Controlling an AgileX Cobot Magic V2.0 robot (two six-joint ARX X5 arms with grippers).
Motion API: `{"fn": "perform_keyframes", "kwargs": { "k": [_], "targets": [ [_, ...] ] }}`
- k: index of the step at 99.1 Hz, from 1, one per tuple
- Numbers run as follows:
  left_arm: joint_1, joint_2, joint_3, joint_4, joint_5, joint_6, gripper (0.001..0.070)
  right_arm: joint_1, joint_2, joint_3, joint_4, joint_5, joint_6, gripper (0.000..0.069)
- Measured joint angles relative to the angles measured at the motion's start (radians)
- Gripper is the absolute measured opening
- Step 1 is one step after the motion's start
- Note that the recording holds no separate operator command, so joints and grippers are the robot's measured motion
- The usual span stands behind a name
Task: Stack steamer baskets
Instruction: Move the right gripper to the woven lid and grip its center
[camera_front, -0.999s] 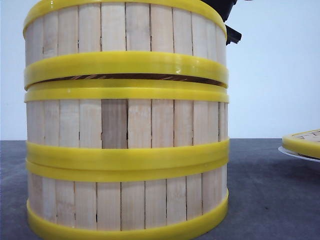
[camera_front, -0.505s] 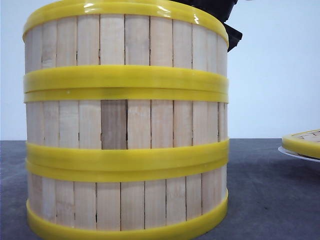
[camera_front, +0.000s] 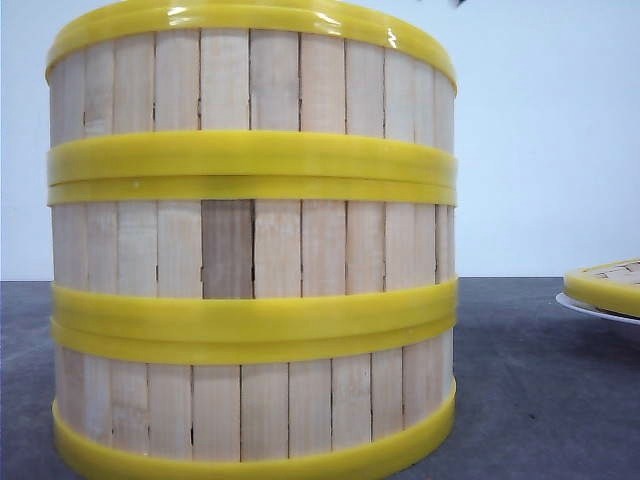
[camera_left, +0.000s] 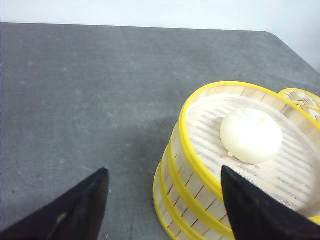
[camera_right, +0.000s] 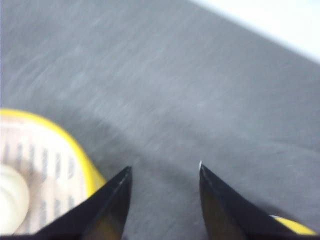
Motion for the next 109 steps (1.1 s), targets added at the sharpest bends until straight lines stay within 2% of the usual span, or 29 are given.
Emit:
{"fn": "perform_keyframes", "kwargs": {
  "k": [22, 37, 44, 66, 85, 109],
  "targets": [
    [0.000, 0.000, 0.000, 0.000, 0.000, 0.002, 0.0431, -0.028, -0.156, 0.002, -0.055, 0.121, 0.006, 0.0258],
    [0.000, 0.000, 0.000, 0.000, 0.000, 0.003, 0.0431, -0.142, -0.166, 0.006, -0.141, 0.126, 0.014, 0.0263],
    [0.000, 0.000, 0.000, 0.000, 0.000, 0.004, 0.0431, -0.221, -0.145, 0.004, -0.174, 0.097, 0.017, 0.0265],
    [0.000, 0.000, 0.000, 0.000, 0.000, 0.004, 0.0431, -0.445, -0.086, -0.088, -0.174, -0.089, 0.024, 0.0265],
    [0.000, 0.000, 0.000, -0.005, 0.000, 0.004, 0.0431, -0.554, -0.027, -0.253, -0.114, -0.126, 0.026, 0.0265],
    [0.000, 0.000, 0.000, -0.005, 0.000, 0.004, 0.0431, -0.619, 0.000, -0.438, 0.013, -0.158, 0.051, 0.0265]
  ]
}}
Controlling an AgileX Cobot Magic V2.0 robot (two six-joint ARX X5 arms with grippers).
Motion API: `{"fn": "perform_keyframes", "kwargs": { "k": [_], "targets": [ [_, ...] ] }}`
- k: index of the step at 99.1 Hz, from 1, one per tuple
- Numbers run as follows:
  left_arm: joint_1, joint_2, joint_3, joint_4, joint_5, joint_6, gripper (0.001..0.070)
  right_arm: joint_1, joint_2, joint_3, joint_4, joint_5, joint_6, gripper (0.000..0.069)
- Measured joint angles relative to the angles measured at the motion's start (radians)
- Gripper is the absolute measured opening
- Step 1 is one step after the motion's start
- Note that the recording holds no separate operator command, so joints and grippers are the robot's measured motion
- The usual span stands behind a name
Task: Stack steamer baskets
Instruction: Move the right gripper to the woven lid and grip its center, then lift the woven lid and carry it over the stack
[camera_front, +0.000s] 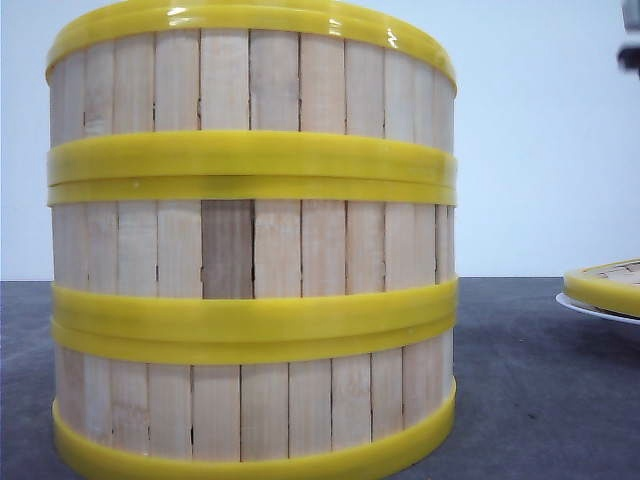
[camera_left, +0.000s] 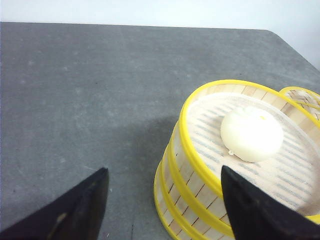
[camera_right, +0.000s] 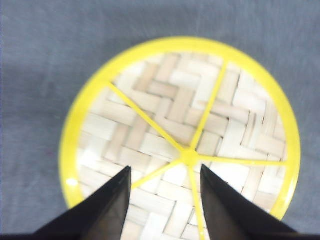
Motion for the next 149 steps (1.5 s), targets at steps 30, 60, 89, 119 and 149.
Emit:
{"fn": "perform_keyframes", "kwargs": {
  "k": [30, 60, 89, 119, 149],
  "targets": [
    [0.000, 0.000, 0.000, 0.000, 0.000, 0.000, 0.0431, -0.032, 0.067, -0.037, 0.062, 0.000, 0.026, 0.0265],
    [0.000, 0.000, 0.000, 0.000, 0.000, 0.000, 0.0431, -0.038, 0.140, -0.037, 0.077, 0.000, 0.033, 0.0265],
    [0.000, 0.000, 0.000, -0.006, 0.000, 0.006, 0.0431, -0.040, 0.156, -0.036, 0.085, 0.006, 0.037, 0.0191],
    [0.000, 0.000, 0.000, -0.008, 0.000, 0.008, 0.0431, -0.042, 0.159, -0.035, 0.092, 0.005, 0.037, 0.0061],
    [0.000, 0.000, 0.000, -0.016, 0.000, 0.008, 0.0431, -0.042, 0.159, -0.033, 0.089, 0.001, 0.038, 0.0057]
  ]
}}
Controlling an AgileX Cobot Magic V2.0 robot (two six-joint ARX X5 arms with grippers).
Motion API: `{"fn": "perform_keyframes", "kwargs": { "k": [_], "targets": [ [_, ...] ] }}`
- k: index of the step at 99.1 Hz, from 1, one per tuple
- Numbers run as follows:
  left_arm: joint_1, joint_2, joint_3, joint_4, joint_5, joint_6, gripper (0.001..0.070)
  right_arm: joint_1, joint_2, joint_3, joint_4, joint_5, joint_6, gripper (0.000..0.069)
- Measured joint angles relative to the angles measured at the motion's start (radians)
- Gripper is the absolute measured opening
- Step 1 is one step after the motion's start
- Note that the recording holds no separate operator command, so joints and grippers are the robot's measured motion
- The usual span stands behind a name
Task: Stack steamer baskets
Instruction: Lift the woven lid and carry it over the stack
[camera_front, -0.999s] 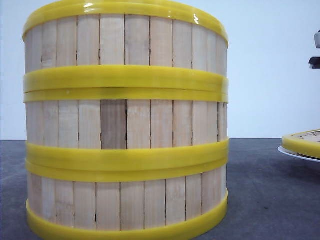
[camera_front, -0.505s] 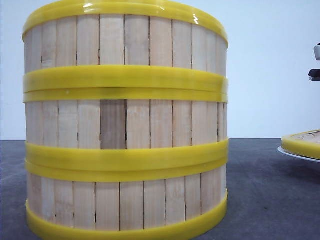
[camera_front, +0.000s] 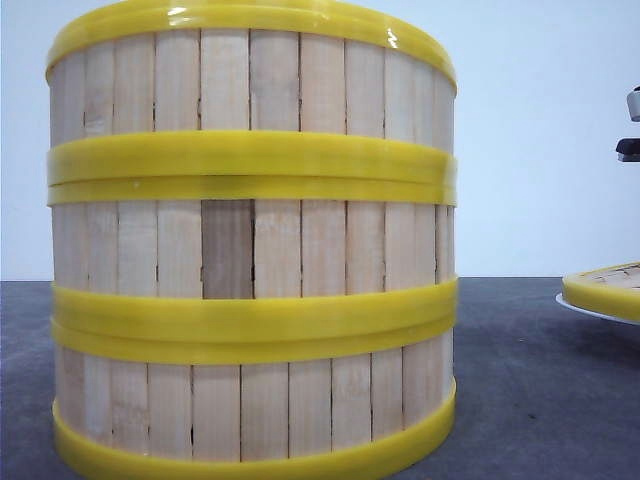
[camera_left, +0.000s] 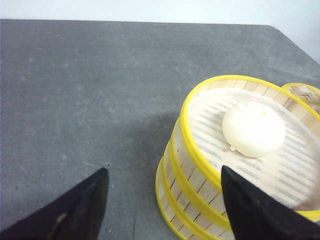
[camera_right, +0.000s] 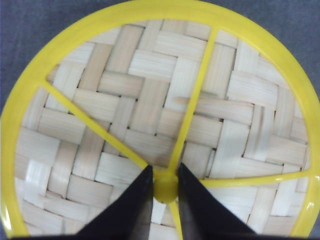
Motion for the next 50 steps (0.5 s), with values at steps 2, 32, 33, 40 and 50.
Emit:
{"fn": "perform_keyframes", "kwargs": {
  "k": [2, 32, 33, 40, 50],
  "targets": [
    [0.000, 0.000, 0.000, 0.000, 0.000, 0.000, 0.0431, 0.000, -0.001, 0.001, 0.000, -0.001, 0.000, 0.0057],
    [0.000, 0.000, 0.000, 0.000, 0.000, 0.003, 0.0431, 0.032, -0.061, 0.126, -0.074, -0.053, 0.016, 0.0056],
    [0.000, 0.000, 0.000, 0.000, 0.000, 0.004, 0.0431, 0.035, -0.065, 0.134, -0.076, -0.053, 0.015, 0.0056],
    [0.000, 0.000, 0.000, 0.000, 0.000, 0.006, 0.0431, 0.069, -0.092, 0.201, -0.108, -0.054, 0.010, 0.0056],
    [0.000, 0.000, 0.000, 0.001, 0.000, 0.007, 0.0431, 0.127, -0.100, 0.306, -0.173, -0.061, -0.005, 0.0056]
  ]
}}
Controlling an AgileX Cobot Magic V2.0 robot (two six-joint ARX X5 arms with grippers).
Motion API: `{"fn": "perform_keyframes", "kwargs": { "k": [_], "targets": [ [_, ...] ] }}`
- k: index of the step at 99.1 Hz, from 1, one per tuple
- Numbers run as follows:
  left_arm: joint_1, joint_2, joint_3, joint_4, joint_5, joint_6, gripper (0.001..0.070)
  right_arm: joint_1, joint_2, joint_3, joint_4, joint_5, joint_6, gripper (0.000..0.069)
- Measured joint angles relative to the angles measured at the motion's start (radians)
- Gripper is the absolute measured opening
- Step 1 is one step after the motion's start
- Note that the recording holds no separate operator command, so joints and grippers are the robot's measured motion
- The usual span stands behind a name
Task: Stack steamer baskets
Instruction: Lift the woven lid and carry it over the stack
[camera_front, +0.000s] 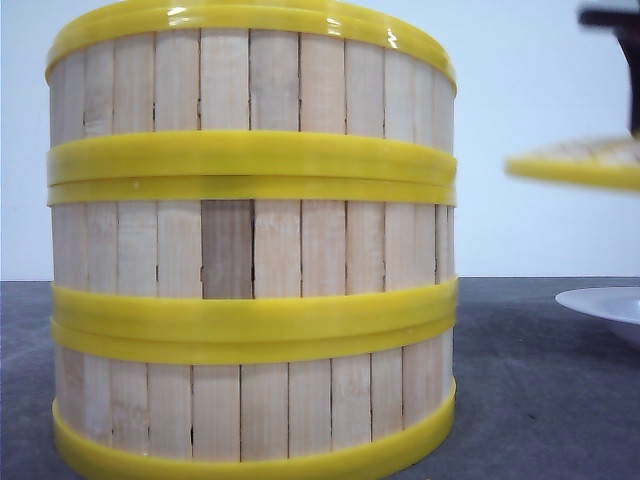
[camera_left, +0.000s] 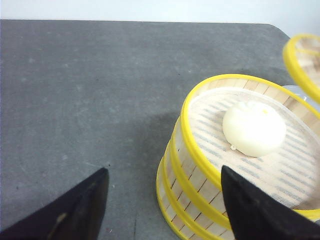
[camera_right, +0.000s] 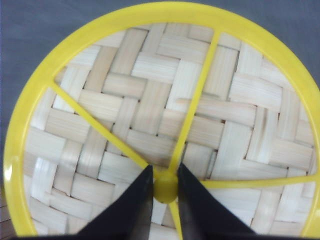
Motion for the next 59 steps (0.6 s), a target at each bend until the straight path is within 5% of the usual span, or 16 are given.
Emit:
{"fn": "perform_keyframes", "kwargs": {
  "k": [59],
  "targets": [
    [0.000, 0.000, 0.000, 0.000, 0.000, 0.000, 0.0431, 0.588, 0.076, 0.452, -0.206, -0.071, -0.009, 0.0056]
  ]
}}
